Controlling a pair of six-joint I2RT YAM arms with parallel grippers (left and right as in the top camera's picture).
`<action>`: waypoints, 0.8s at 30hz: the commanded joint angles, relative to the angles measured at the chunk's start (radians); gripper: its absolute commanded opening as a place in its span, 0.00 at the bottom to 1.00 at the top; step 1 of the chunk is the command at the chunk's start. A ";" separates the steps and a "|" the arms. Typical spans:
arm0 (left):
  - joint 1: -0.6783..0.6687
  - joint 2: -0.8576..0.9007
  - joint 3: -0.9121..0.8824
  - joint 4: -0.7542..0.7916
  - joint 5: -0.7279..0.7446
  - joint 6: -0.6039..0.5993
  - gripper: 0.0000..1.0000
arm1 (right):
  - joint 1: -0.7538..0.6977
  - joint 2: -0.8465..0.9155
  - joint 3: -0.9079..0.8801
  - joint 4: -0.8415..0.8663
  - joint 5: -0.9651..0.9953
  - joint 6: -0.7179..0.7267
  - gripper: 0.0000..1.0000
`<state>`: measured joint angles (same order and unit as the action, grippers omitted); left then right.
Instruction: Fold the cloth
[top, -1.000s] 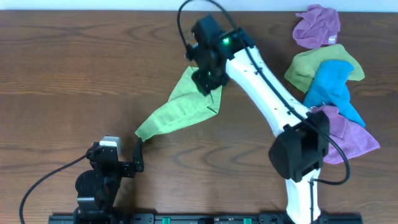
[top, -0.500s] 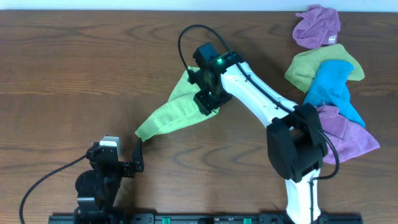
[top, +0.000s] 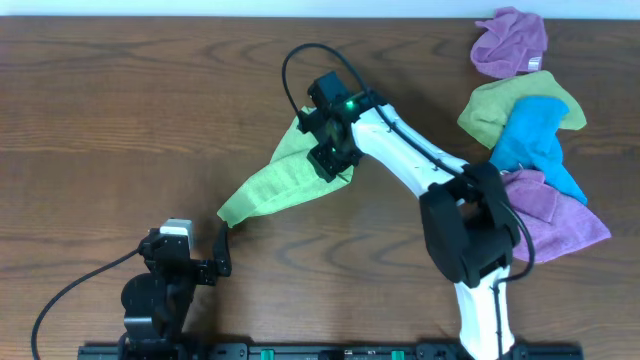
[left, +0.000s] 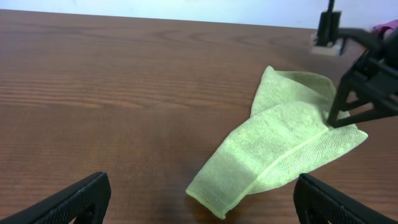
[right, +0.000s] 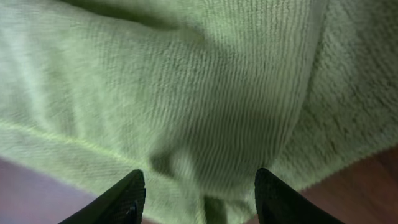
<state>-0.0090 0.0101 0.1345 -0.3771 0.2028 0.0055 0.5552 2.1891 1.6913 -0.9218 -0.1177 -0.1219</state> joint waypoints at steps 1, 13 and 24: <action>-0.003 -0.006 -0.021 -0.003 0.003 0.017 0.95 | -0.007 0.037 -0.008 0.013 0.021 -0.018 0.56; -0.003 -0.006 -0.021 -0.004 0.003 0.017 0.95 | -0.013 0.053 0.138 -0.048 0.024 0.024 0.01; -0.003 -0.006 -0.021 -0.004 0.003 0.017 0.95 | 0.048 0.055 0.356 0.080 -0.078 0.023 0.01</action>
<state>-0.0090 0.0101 0.1345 -0.3771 0.2028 0.0055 0.5732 2.2349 2.0354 -0.8848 -0.1139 -0.1116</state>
